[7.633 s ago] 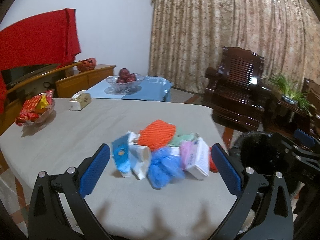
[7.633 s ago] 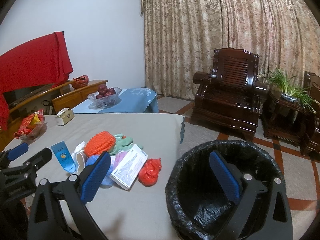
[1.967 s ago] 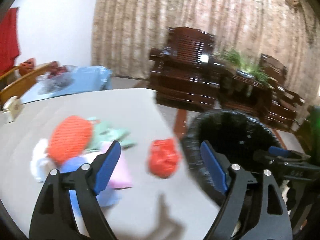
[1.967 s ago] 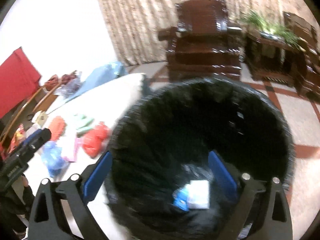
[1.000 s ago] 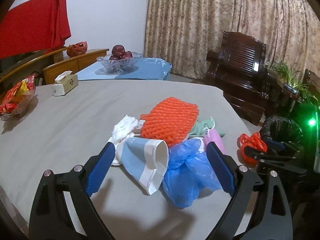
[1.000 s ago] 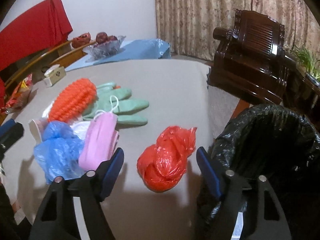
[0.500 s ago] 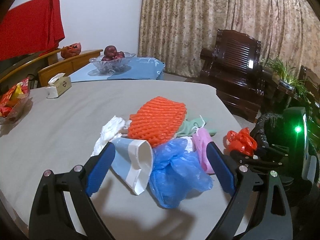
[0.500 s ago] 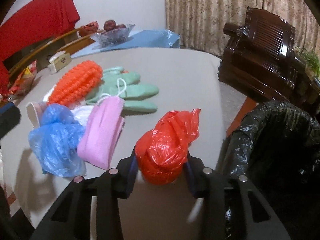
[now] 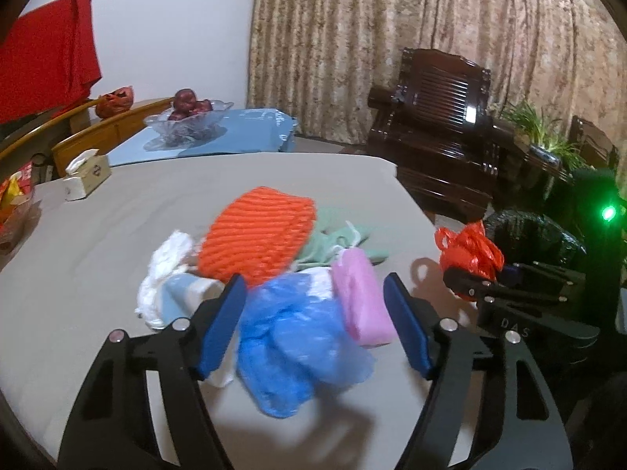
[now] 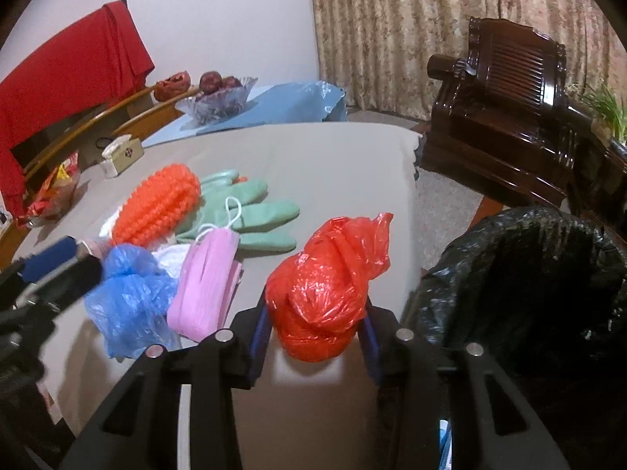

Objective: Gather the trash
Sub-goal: 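Return both tools to the table and grasp the red plastic bag with the right tool, then grasp the pink mask with the left tool while the right tool holds the red bag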

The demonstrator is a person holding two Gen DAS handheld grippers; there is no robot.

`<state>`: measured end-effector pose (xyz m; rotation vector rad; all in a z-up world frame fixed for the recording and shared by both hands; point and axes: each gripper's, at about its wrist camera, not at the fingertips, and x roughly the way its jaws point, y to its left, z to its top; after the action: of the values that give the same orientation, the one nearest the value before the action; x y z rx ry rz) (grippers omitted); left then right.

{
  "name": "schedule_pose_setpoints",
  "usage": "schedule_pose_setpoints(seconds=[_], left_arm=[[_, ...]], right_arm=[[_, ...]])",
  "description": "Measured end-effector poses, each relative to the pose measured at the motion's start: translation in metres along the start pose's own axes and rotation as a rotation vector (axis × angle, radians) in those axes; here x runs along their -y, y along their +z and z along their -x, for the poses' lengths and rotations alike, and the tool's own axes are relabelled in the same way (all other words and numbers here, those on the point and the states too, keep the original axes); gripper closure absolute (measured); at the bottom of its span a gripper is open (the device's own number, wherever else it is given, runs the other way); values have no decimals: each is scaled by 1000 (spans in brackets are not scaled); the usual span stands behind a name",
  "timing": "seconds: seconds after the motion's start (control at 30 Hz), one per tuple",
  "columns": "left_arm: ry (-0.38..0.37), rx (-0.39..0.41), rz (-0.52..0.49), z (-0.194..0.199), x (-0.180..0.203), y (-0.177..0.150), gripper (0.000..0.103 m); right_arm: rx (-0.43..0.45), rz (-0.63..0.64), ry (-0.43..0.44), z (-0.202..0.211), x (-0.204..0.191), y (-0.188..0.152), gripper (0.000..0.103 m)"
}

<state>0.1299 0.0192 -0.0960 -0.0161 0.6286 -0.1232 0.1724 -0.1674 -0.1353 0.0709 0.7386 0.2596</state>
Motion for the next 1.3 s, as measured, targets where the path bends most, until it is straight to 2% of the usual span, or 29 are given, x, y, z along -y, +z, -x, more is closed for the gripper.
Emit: schedule_pose_setpoints(seconds=[0.3,0.5,0.67,0.73,0.9,1.3], left_arm=[[-23,-40,-57,-29,33,-7,50],[-5,-85,-88,-53,45,-12,66],[-13,-115,-91,-62,47,-13,98],[-28,-105,-91,-59,48,-12,103],[-48,-72,-101,-46,50,-6,103],[-105,37,-53,3,58,27,103]], right_arm=[[36,-35,-23,19,16,1,63],[37,-50,-25,19,21,2,63],[48,-46,-22,21,19,3,63],[53,-41,-19,22,17,4,63],[67,-36,-6,28,14,8,63],[145,-47,-2,66,19,21,63]])
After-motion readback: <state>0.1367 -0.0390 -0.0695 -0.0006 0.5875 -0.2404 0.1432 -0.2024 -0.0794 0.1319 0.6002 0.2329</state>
